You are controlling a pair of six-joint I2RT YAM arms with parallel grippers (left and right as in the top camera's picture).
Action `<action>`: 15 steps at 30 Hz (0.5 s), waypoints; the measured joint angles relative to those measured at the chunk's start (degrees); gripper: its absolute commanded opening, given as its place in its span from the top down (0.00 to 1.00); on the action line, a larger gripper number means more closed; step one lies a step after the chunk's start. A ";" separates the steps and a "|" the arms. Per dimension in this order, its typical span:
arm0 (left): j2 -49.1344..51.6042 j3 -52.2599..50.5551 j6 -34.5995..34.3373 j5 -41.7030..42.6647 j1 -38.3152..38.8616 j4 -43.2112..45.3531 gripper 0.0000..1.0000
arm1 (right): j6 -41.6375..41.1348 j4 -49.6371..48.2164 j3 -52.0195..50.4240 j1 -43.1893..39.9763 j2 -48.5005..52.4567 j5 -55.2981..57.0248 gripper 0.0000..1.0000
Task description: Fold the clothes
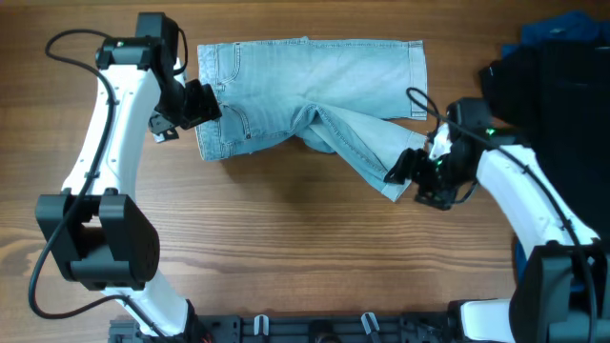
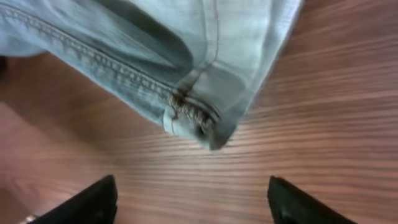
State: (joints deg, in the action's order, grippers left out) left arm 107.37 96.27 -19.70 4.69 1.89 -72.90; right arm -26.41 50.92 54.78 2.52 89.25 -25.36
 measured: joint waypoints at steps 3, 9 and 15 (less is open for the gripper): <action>0.00 -0.15 -0.17 -0.39 0.00 0.79 0.18 | -2.14 -3.85 -1.03 0.13 0.00 -1.66 0.38; 0.00 -0.24 -0.17 -0.61 0.00 2.36 0.18 | -5.60 -14.49 -6.51 0.39 0.00 -0.94 0.42; 0.00 -0.24 -0.17 -0.61 0.00 2.40 0.18 | -6.69 -20.33 -8.70 0.39 0.00 1.86 0.76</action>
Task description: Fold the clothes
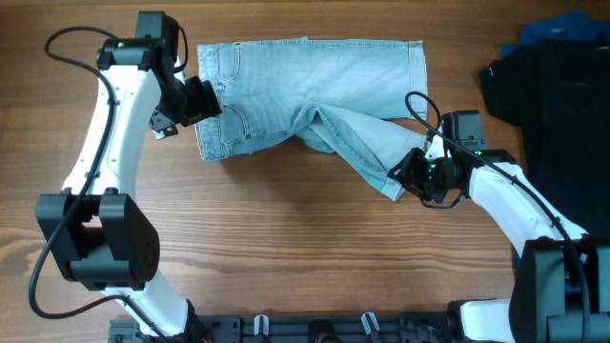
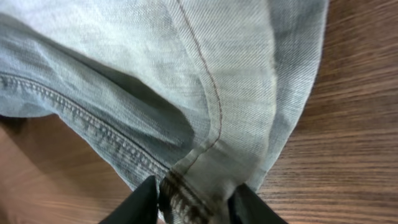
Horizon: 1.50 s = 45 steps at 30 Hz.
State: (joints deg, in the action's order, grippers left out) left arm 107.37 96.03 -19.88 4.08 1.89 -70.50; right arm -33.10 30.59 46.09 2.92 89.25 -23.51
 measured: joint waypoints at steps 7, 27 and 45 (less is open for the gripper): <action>-0.02 -6.84 -2.05 0.11 0.00 1.49 0.46 | -0.07 -1.11 0.00 0.00 0.00 0.50 0.90; 0.00 -13.27 -2.29 8.26 0.31 11.47 0.96 | 2.38 -2.38 0.35 0.00 0.00 0.68 0.95; -13.53 -13.60 -2.27 5.60 -4.70 -8.31 0.96 | 21.03 45.70 27.96 -11.32 0.00 8.74 0.96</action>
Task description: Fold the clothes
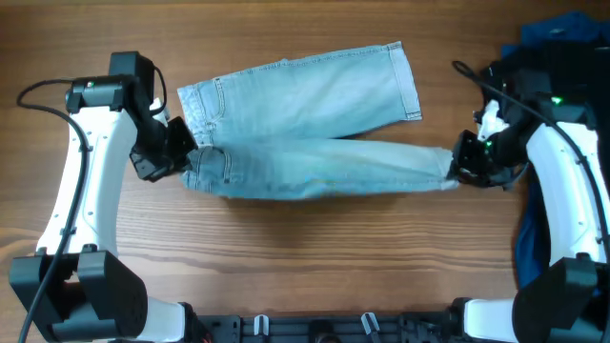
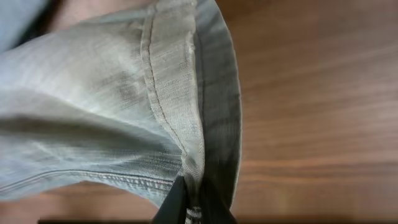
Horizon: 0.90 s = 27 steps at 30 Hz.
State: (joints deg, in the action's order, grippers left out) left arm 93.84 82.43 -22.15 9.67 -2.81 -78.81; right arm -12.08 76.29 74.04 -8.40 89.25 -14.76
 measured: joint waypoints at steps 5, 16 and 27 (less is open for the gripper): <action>0.00 0.00 0.02 0.02 0.00 -5.77 0.87 | 0.87 4.02 0.00 -0.44 0.00 2.01 0.87; -0.50 -3.41 0.37 -0.79 0.00 -6.14 0.58 | 2.27 -2.93 7.82 0.46 0.00 3.02 0.72; 11.80 -2.12 -0.70 -1.53 0.00 23.45 0.96 | 7.21 -33.94 9.51 13.44 19.08 2.16 0.96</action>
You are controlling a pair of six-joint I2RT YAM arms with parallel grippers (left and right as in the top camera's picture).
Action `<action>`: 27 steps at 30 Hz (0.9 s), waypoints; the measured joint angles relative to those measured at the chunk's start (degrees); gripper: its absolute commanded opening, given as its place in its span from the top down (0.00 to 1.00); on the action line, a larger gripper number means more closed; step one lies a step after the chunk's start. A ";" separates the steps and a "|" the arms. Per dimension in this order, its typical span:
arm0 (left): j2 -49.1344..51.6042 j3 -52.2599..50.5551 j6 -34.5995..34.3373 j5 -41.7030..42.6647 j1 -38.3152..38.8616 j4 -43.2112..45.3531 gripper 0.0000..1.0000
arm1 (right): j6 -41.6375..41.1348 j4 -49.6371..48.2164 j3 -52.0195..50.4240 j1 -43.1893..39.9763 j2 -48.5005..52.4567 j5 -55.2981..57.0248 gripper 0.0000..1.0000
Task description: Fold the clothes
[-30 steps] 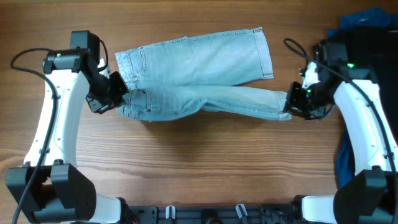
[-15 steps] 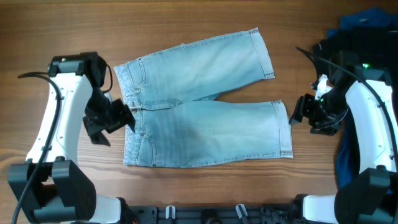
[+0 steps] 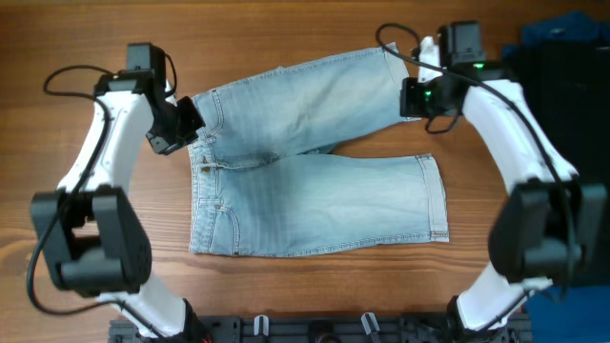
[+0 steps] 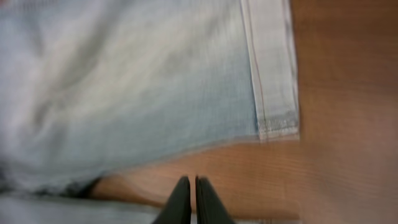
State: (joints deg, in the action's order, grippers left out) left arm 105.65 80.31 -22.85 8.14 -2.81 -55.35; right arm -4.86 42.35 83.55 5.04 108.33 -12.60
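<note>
Light blue denim shorts (image 3: 315, 181) lie spread flat on the wooden table (image 3: 305, 295), waistband to the left and both legs pointing right. My left gripper (image 3: 181, 122) sits at the upper end of the waistband, touching its edge; whether it holds the cloth is hidden. My right gripper (image 3: 416, 99) is at the hem of the upper leg (image 4: 273, 68). In the right wrist view its fingers (image 4: 183, 198) are pressed together over bare wood just off that hem, with nothing between them. The lower leg's hem (image 3: 437, 200) lies free.
A pile of dark clothes (image 3: 572, 105) with a blue garment (image 3: 562, 27) on top fills the right edge, beside my right arm. Black fixtures (image 3: 315, 329) run along the table's front edge.
The shorts were stretched left to right between both grippers; now they lie flat with the lower leg let go. My right gripper has moved up to the upper leg's hem, my left up the waistband.
The shorts lay with one leg crumpled diagonally; my right gripper stood open by its hem, my left at the waistband. Then the right was shut on that hem. Later the leg was stretched rightward between both grippers. Now it lies flat and released.
</note>
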 measured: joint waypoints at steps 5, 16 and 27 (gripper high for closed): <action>8.44 0.02 0.00 -3.37 0.00 3.32 0.96 | 2.43 -11.56 0.07 0.17 14.16 1.11 0.96; 11.06 0.04 3.69 -7.91 0.00 20.11 0.96 | -3.50 -1.57 2.38 0.46 14.43 6.49 0.96; 11.80 1.31 -0.61 -8.55 -3.96 27.08 0.57 | -5.57 -5.55 2.19 0.72 14.40 6.62 0.71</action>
State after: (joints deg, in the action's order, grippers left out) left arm 117.45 81.62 -23.46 -0.40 -6.76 -28.27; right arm -10.44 36.80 85.73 5.76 122.74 -5.98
